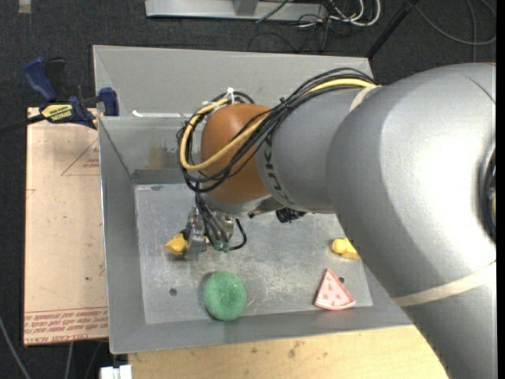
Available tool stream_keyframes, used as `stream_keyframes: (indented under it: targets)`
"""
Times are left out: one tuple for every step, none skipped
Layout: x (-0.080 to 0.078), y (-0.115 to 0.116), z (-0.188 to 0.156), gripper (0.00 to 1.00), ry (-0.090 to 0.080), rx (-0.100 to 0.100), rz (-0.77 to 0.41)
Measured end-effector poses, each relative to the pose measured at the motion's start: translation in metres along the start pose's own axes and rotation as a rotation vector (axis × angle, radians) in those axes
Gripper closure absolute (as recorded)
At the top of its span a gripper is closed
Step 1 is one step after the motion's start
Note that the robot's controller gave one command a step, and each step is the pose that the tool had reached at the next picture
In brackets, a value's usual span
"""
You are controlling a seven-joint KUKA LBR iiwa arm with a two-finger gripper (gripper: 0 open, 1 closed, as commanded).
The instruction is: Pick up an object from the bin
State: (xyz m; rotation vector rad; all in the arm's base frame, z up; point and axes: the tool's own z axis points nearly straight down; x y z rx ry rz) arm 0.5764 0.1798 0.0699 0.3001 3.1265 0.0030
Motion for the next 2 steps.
stream_keyframes:
  targets:
    - [0.000, 0.000, 0.000, 1.00, 0.000, 0.000, 0.001]
    - [0.010, 0.007, -0.152, 1.00, -0.004, -0.001, -0.030]
